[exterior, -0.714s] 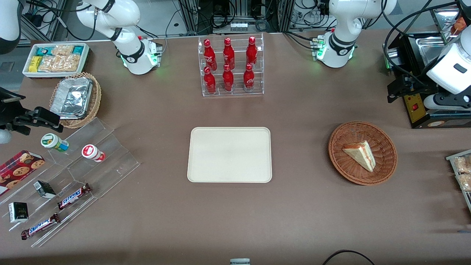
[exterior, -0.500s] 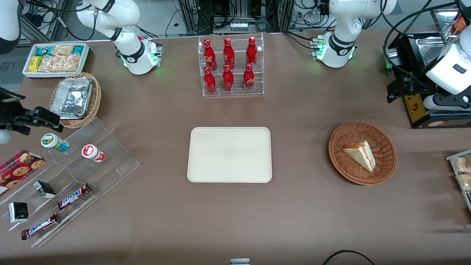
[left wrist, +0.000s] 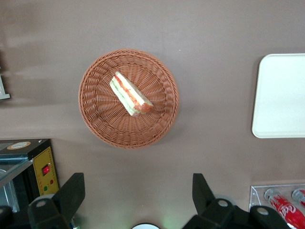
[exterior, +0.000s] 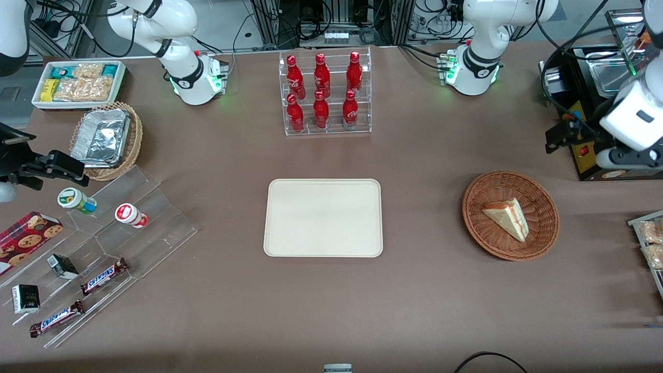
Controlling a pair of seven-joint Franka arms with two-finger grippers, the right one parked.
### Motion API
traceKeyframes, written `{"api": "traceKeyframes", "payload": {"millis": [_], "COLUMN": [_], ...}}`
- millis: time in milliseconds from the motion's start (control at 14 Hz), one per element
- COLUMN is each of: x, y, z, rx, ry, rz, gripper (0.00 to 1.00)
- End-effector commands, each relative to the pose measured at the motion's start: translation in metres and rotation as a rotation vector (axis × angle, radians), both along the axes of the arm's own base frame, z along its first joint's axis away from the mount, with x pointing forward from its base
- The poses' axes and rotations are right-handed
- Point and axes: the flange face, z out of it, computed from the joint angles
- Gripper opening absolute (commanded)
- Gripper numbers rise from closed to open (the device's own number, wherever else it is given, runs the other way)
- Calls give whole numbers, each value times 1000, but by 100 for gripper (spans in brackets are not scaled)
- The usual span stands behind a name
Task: Place sandwich from basket to tray
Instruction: 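Move the left gripper down toward the sandwich in the wicker basket, then lower the left gripper onto the sandwich and close it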
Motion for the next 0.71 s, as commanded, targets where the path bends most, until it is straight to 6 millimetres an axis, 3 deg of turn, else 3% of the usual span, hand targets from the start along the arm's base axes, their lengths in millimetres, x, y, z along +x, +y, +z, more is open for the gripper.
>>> {"api": "traceKeyframes", "payload": {"millis": [0, 286, 429, 643], "x": [20, 43, 41, 33], "y": [21, 33, 35, 49], "z": [-33, -115, -156, -202], "rx": [4, 24, 25, 21], "ry": [-22, -27, -35, -78], "rz": [84, 308, 345, 540], "gripper": [100, 100, 100, 100]}}
